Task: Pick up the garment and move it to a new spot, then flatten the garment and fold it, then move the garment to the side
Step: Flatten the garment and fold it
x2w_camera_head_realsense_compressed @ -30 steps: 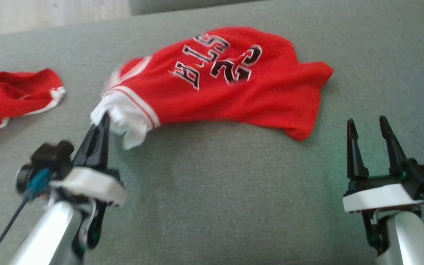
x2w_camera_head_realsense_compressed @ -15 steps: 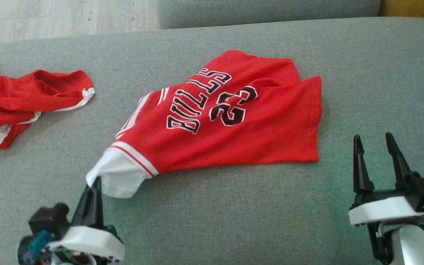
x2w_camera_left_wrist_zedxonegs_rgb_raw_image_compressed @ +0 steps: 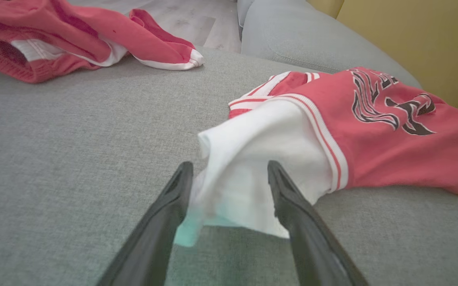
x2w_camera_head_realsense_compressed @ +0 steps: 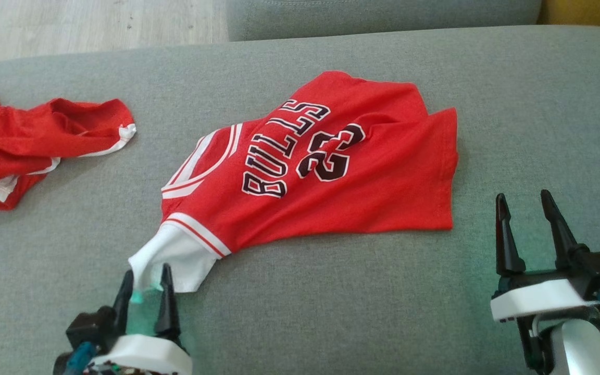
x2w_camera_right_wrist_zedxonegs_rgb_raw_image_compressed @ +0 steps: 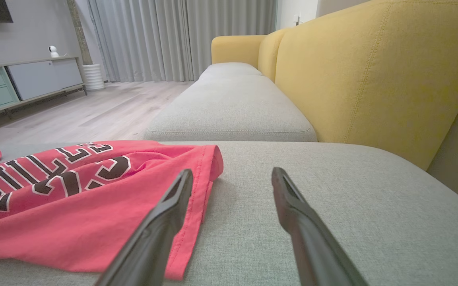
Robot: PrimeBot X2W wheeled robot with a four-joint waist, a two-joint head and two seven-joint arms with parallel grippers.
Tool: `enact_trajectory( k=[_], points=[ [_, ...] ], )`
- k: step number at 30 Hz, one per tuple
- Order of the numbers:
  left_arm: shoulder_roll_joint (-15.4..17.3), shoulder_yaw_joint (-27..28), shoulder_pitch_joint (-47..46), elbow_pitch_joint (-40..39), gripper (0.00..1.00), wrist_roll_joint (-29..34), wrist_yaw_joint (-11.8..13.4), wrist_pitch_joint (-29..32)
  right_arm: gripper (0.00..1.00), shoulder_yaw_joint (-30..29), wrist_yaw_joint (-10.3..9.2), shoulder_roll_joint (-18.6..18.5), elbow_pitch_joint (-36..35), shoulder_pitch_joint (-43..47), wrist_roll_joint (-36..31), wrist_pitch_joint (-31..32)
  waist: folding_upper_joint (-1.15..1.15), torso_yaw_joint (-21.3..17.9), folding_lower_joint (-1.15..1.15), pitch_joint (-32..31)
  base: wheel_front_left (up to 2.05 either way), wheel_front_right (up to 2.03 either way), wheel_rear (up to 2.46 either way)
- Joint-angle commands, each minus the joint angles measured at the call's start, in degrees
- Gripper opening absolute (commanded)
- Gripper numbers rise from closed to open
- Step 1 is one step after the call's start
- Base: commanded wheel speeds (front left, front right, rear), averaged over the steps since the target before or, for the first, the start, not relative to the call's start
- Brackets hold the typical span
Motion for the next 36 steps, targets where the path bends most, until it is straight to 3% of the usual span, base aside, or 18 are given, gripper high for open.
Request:
enact_trajectory(
  k=[1, 6, 12, 19, 27, 36],
  points=[
    [0.0, 1.8, -2.4, -0.9, 1.0, 0.5, -0.5, -1.0, 1.0, 1.6, -0.04, -0.3, -1.5, -1.0, -0.2, -0.6, 0.0, 0.0, 0.0, -0.1, 0.0, 0.0, 0.0],
    [-0.4, 1.9, -2.7, -2.2, 1.0, 0.7, -1.4, -1.7, 1.0, 1.3, -0.04, -0.3, -1.5, -0.8, -0.1, -0.6, 0.0, 0.3, 0.0, -0.8, 0.0, 0.0, 0.0],
    [1.3, 3.4, -4.3, -7.5, 1.0, 2.1, -1.0, -2.1, 1.0, 1.3, -0.04, -0.3, -1.5, -0.5, 0.0, -0.6, 0.0, 0.3, 0.0, -1.7, 0.0, 0.0, 0.0],
    [3.5, 3.9, -11.7, -9.0, 1.0, 2.7, -0.8, 2.8, 1.0, 1.9, -0.04, -0.3, -2.0, -0.8, -0.3, -0.6, 0.0, -0.2, 0.0, -0.4, 0.0, 0.0, 0.0],
    [2.3, 0.1, -24.3, 2.8, 1.0, 2.5, -3.4, 13.3, 1.0, 3.1, -0.04, -0.3, -2.6, -2.5, -1.0, -0.6, 0.0, -1.1, 0.0, 3.9, 0.0, 0.0, 0.0],
    [-0.2, -4.6, -34.4, 17.5, 1.0, 3.5, -7.8, 19.7, 1.0, 4.0, -0.04, -0.3, -3.5, -4.9, -1.4, -0.6, 0.0, -2.5, 0.0, 8.7, 0.0, 0.0, 0.0]
  ],
)
